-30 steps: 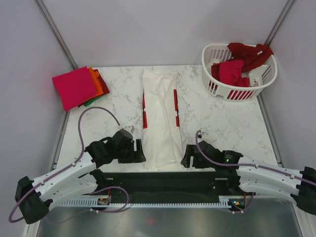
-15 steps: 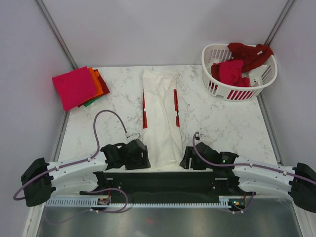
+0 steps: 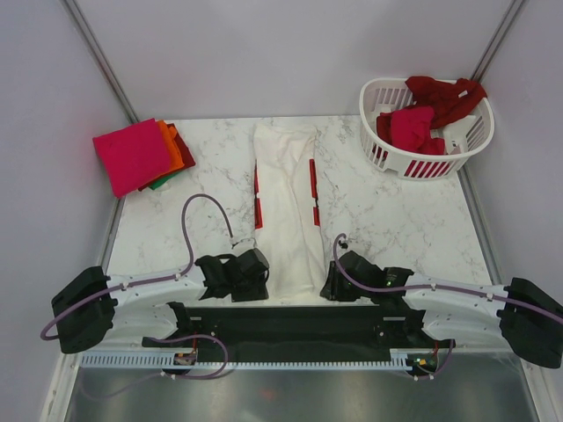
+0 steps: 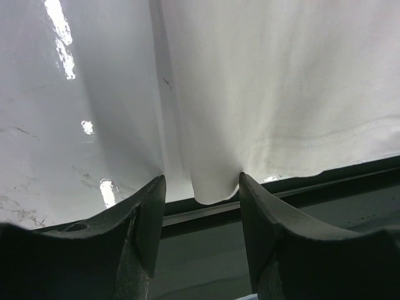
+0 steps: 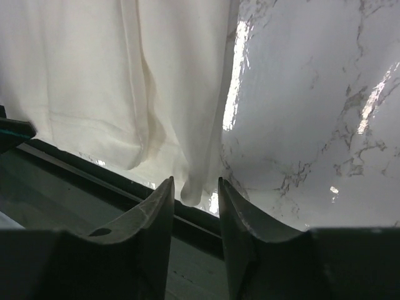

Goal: Fold and stack the t-shirts
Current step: Fold the tshirt

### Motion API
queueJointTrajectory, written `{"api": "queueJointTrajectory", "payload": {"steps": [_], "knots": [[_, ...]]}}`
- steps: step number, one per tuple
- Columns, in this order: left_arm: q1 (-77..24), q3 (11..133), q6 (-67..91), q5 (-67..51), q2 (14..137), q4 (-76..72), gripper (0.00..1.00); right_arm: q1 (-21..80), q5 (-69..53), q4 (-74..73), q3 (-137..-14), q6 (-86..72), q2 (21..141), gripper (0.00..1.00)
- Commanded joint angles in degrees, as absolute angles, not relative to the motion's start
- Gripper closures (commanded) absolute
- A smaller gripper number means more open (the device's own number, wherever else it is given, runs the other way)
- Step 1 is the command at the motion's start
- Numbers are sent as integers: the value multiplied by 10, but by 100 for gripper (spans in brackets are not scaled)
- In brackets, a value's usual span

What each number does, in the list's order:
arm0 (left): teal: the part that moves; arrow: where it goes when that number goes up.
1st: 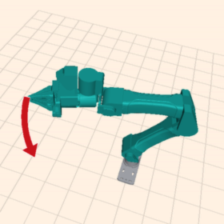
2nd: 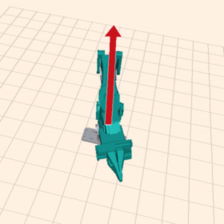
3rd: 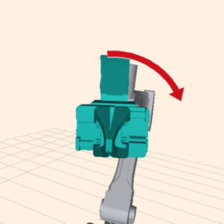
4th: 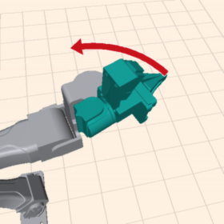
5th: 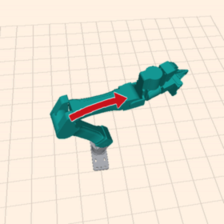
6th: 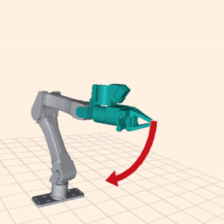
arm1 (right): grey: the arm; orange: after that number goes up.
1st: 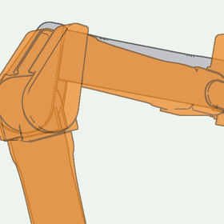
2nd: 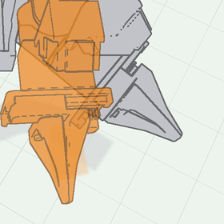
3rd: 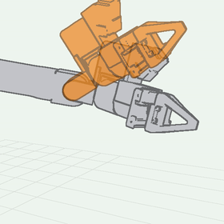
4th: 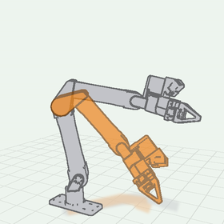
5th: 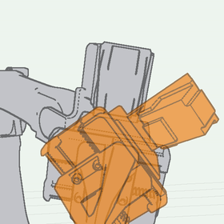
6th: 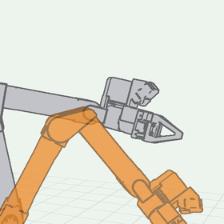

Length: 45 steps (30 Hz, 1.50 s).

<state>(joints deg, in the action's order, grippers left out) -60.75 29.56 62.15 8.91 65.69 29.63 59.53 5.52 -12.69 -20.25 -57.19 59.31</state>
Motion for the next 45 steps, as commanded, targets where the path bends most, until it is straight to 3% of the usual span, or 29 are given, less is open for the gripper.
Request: {"api": "queueJointTrajectory", "payload": {"steps": [1,8,12,14,26,32,37,45], "knots": [[-615,309,650,111,678,258,43,598,41,-118,-195,-573,600,60],[-619,317,647,116,692,255,68,598,37,-87,-171,-580,602,81],[-621,316,649,118,688,257,98,598,40,-83,-164,-584,603,95],[-625,314,652,118,681,256,98,598,39,-85,-163,-582,599,100],[-716,307,743,117,639,286,98,599,49,-235,-156,-608,460,100],[-747,370,772,137,617,376,98,601,67,-312,-228,-594,410,100],[-747,481,770,207,590,522,98,600,125,-375,-360,-555,446,100],[-697,577,713,270,581,589,97,588,200,-389,-513,-457,576,100]]}}
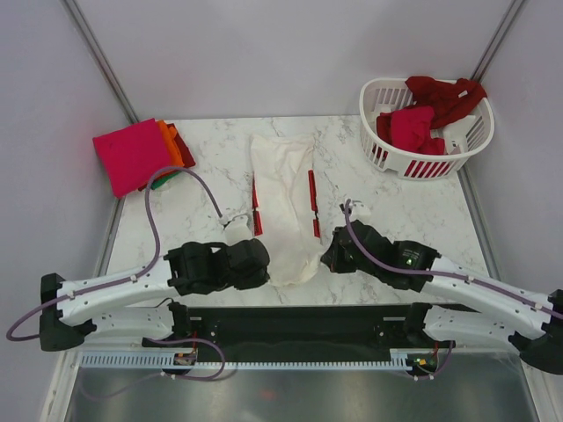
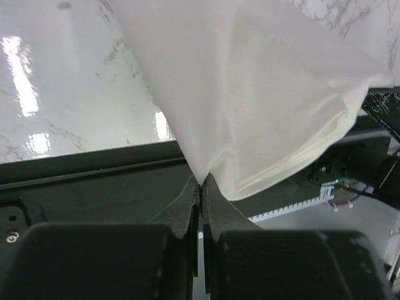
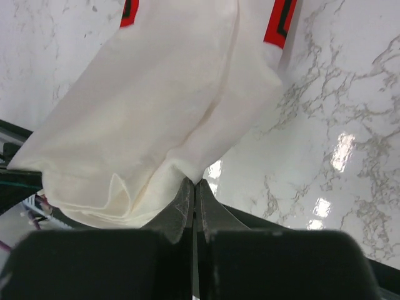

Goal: Fold and stack the t-shirts
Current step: Fold the tshirt

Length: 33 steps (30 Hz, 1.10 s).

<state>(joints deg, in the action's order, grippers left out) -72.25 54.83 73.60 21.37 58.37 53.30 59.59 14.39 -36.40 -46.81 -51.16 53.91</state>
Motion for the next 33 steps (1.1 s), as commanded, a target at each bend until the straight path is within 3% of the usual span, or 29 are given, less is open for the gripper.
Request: {"api": "queueJointTrajectory", "payload": {"steps": [1,11,22,33], "knots": [[-672,579,703,271,581,590,96,581,204,-388,-523,-450,587,100],[-513,624,548,245,646,563,96,458,158,-352,-626,-345,721,100],[-382,696,405,184,782,483,97,403,131,-330,-709,-302,847,100],[-317,837,327,154,975,458,98,332,104,-307,-810,-268,1002,100]]}}
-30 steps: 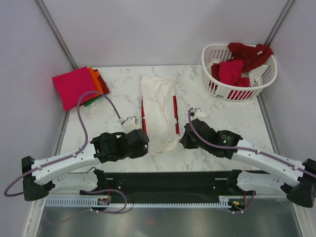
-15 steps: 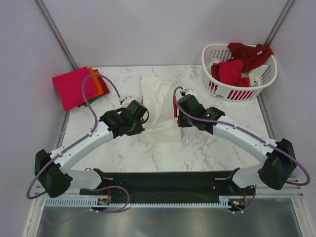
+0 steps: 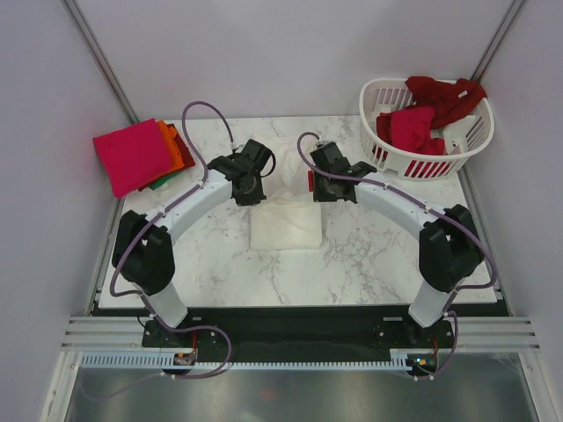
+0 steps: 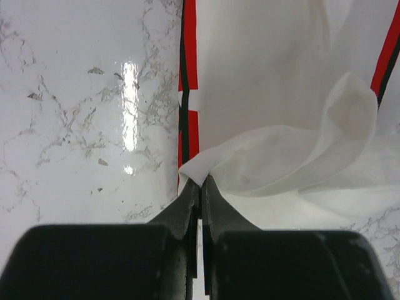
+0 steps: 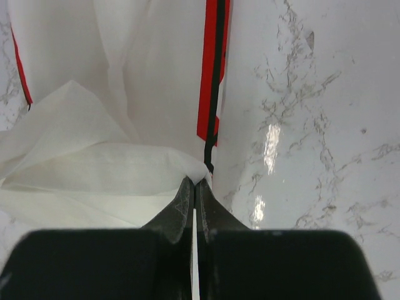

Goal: Fold and stack the t-shirts
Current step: Fold the tshirt

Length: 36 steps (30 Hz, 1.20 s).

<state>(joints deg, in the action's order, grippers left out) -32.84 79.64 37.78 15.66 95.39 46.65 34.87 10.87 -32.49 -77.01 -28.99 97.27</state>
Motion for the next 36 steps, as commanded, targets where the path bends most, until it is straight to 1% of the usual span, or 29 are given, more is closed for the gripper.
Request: {"api": "queueJointTrajectory", "payload": {"steps": [1,7,16,17,18,19,20,21,22,23,24,25,26,28,30,31,33,34,35,36], "knots": [[-311,845,321,156,996,458,98,330,96,-305,-817,-267,1014,100],[-279,912,292,152,1080,454,98,307,76,-294,-880,-262,1105,100],[-244,997,274,117,1200,446,97,281,72,-291,-939,-272,1189,100],[-242,1006,273,115,1208,448,96,279,69,-290,-944,-273,1194,98],[-239,1015,272,109,1226,447,92,277,66,-292,-951,-274,1201,91],[-237,1029,272,107,1231,447,88,272,61,-292,-966,-273,1212,80],[-236,1036,272,108,1237,449,81,269,55,-293,-976,-271,1216,51],[-229,1044,271,102,1240,448,72,265,57,-303,-988,-272,1222,36],[-225,1059,270,97,1238,448,50,258,66,-310,-1015,-271,1230,26],[-220,1069,269,93,1237,449,40,254,68,-318,-1029,-271,1230,16],[-214,1079,262,89,1229,451,34,250,69,-332,-1042,-270,1230,13],[-211,1100,258,89,1223,453,26,244,72,-337,-1065,-265,1226,12],[-207,1111,257,91,1217,456,21,242,76,-343,-1074,-264,1222,10],[-202,1138,250,106,1197,474,12,241,90,-352,-1079,-255,1194,8],[-201,1143,247,133,1180,491,7,242,91,-354,-1062,-251,1167,6],[-201,1130,248,137,1160,495,7,242,84,-352,-1029,-252,1137,4],[-201,1100,258,136,1137,495,7,241,62,-336,-981,-254,1103,2],[-201,1058,264,133,1123,494,7,241,45,-329,-923,-256,1068,2],[-201,1032,277,125,1095,492,10,242,2,-294,-889,-254,1050,4],[-204,1006,282,121,1079,488,18,241,-30,-273,-822,-253,1013,6]]}}
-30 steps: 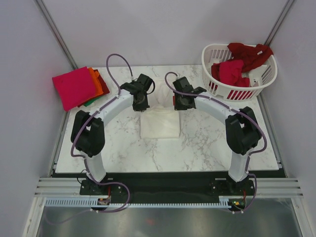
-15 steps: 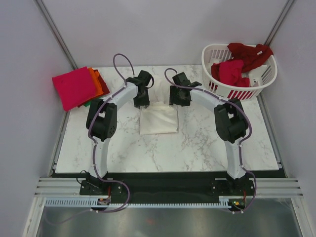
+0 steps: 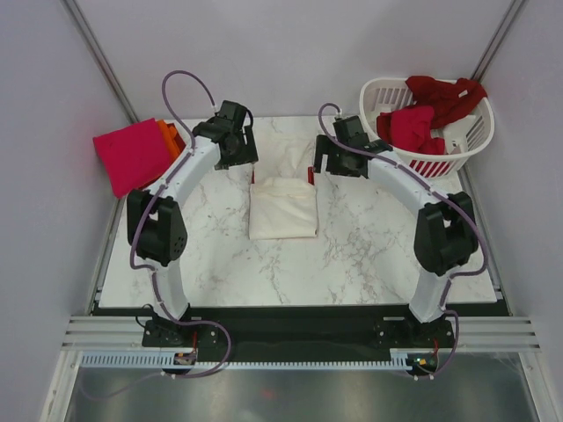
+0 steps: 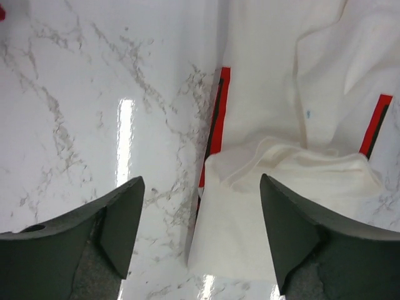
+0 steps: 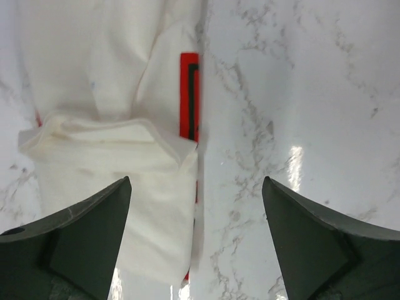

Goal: Fold and stack the t-shirts
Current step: Fold the tshirt

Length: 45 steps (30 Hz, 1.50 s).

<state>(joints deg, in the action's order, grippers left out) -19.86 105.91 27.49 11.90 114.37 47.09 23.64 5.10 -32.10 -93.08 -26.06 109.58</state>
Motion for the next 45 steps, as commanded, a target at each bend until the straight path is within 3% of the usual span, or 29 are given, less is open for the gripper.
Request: {"api": "queueJointTrajectory", "payload": {"steps": [1,4,5,7,8,9,10,16,24,29,33,36,37,39,40,42,45], "knots": [[-207,952,285,116,1065,472,21,242,-53,-254,-794,-254,999,9],[-216,852,289,78,1018,426,36,243,-157,-183,-727,-259,978,32],[-219,833,290,66,1008,387,41,243,-176,-172,-724,-262,983,47],[-227,803,293,24,1002,360,55,250,-212,-166,-739,-265,1010,65],[-229,802,292,11,1005,349,60,252,-213,-166,-745,-266,1020,81],[-240,802,293,10,1018,346,68,256,-213,-166,-758,-271,1040,86],[-245,809,292,11,1025,344,69,259,-213,-167,-763,-272,1051,91],[-261,851,288,10,1099,331,69,263,-207,-169,-809,-271,1129,96],[-259,947,266,28,1195,330,69,251,-172,-219,-950,-250,1234,96],[-244,1014,257,50,1236,330,69,239,-133,-257,-1067,-236,1296,91],[-217,1082,256,62,1254,333,60,223,-105,-286,-1212,-226,1372,83],[-193,1107,259,51,1247,337,44,215,-102,-301,-1262,-218,1382,71],[-190,1107,258,50,1240,337,40,214,-89,-301,-1261,-214,1374,57],[-186,1097,251,51,1226,337,32,214,-75,-300,-1227,-209,1330,43],[-186,1088,247,49,1207,337,31,214,-69,-297,-1208,-204,1312,33],[-186,1045,250,42,1185,337,30,214,-60,-288,-1132,-204,1247,23],[-186,949,276,40,1129,334,30,214,-69,-263,-1001,-221,1157,17]]}}
